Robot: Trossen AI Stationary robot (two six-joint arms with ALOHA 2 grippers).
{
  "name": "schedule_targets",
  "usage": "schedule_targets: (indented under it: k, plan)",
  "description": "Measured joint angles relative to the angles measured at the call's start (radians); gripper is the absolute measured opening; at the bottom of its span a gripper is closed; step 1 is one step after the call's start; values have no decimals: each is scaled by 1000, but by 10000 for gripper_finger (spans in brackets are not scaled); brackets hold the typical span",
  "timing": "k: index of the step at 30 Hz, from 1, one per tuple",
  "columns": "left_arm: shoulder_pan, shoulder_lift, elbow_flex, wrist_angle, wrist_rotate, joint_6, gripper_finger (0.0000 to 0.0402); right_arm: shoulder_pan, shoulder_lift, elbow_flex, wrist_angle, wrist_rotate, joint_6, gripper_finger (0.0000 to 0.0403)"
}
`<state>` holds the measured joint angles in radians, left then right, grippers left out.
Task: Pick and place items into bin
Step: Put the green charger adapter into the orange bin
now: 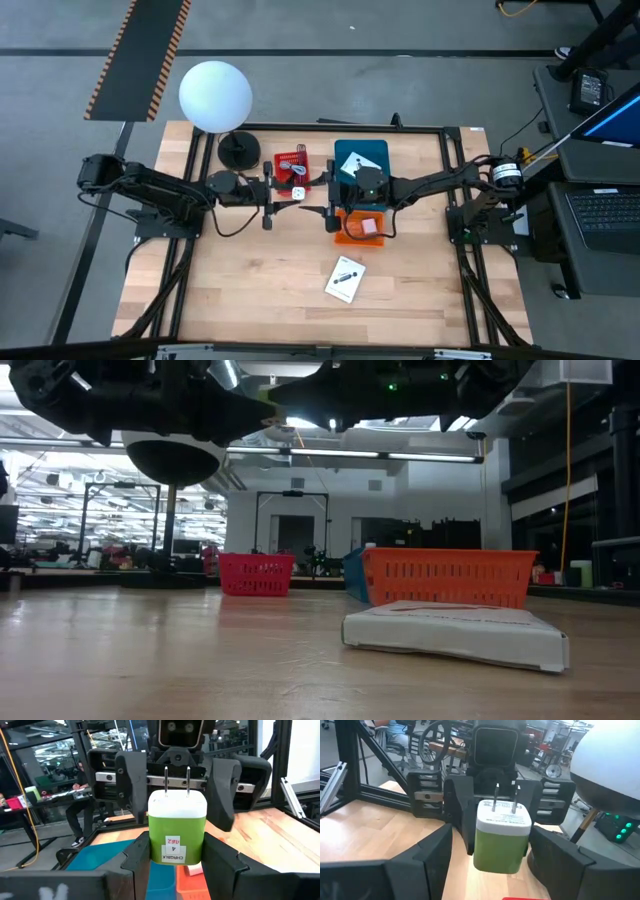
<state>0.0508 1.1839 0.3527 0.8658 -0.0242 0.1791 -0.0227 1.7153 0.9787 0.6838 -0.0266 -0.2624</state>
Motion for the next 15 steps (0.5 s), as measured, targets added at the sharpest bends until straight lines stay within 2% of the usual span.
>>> schedule_targets:
  k: [4, 15]
  plan:
    - [11, 0, 9, 0, 2, 1, 136, -1, 0, 0, 5, -1, -14, 236]
    - [11, 20, 20, 9, 38, 11, 136, -1, 1, -2, 31, -5, -40, 169]
